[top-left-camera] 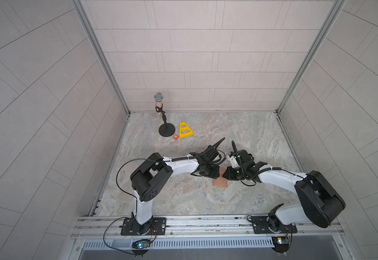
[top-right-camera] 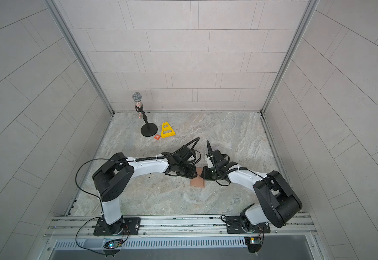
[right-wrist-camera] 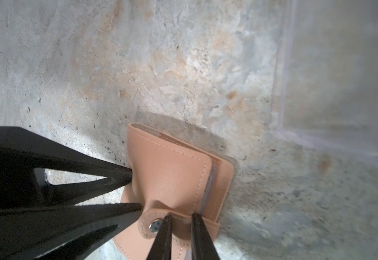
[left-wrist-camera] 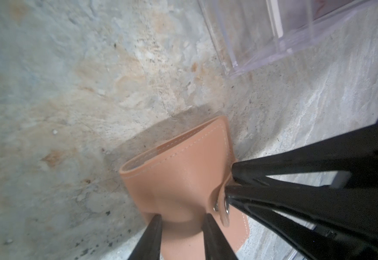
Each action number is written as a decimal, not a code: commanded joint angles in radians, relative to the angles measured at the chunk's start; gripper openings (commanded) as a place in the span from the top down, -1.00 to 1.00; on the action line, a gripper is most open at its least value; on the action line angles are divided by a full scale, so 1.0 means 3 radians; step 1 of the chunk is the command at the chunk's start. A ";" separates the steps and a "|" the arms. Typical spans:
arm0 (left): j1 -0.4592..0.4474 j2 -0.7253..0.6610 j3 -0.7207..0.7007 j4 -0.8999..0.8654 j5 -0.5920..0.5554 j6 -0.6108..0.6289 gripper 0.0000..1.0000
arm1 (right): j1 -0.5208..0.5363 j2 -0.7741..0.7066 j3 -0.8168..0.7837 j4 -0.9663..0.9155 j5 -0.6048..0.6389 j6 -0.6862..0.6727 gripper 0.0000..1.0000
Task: Insert credit cards into a card holder
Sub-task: Close the button on the card holder.
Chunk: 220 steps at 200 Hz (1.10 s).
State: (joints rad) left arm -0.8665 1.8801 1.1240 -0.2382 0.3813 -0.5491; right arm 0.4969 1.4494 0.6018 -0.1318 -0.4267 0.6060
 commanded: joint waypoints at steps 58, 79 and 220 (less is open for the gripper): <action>-0.0052 -0.0434 -0.0510 0.0756 0.0117 -0.0180 0.89 | 0.0137 0.0397 -0.0134 -0.0031 0.0261 -0.0097 0.67; -0.0037 -0.0474 -0.0565 0.0850 0.0076 -0.0230 0.99 | 0.0137 0.0394 -0.0130 -0.0036 0.0267 -0.0102 0.67; 0.0056 -0.0415 -0.0659 0.1230 0.0058 -0.0382 1.00 | 0.0135 0.0386 -0.0110 -0.0057 0.0267 -0.0107 0.67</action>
State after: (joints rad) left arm -0.8551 1.7485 0.9253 0.1013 0.3840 -0.6514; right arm 0.5255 1.4979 0.6151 -0.0139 -0.4217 0.5838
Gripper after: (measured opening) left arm 0.055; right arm 0.166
